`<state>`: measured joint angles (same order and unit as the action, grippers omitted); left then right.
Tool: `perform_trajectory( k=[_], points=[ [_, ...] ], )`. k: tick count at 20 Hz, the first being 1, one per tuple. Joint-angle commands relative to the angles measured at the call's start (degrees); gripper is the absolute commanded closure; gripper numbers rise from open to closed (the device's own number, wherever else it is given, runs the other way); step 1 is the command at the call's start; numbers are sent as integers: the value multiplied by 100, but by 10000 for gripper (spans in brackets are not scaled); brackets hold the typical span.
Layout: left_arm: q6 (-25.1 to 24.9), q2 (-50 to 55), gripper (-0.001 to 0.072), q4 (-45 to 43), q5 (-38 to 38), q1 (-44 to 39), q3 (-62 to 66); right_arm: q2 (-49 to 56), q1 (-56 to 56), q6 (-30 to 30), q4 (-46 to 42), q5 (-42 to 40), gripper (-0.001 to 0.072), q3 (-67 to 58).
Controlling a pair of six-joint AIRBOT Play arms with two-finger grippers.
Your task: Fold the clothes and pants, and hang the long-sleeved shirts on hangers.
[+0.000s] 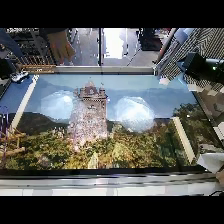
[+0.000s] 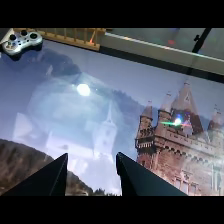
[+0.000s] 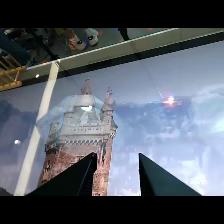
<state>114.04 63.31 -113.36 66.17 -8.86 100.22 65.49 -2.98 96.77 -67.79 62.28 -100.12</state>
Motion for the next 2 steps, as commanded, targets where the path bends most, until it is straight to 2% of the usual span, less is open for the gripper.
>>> perform_trajectory(
  k=[1,2],
  points=[
    [-2,-4,407,0,-2,7,0,4,4,2,2,4,399,2],
    [-2,-4,406,0,0,7,0,4,4,2,2,2,399,2]
  ],
)
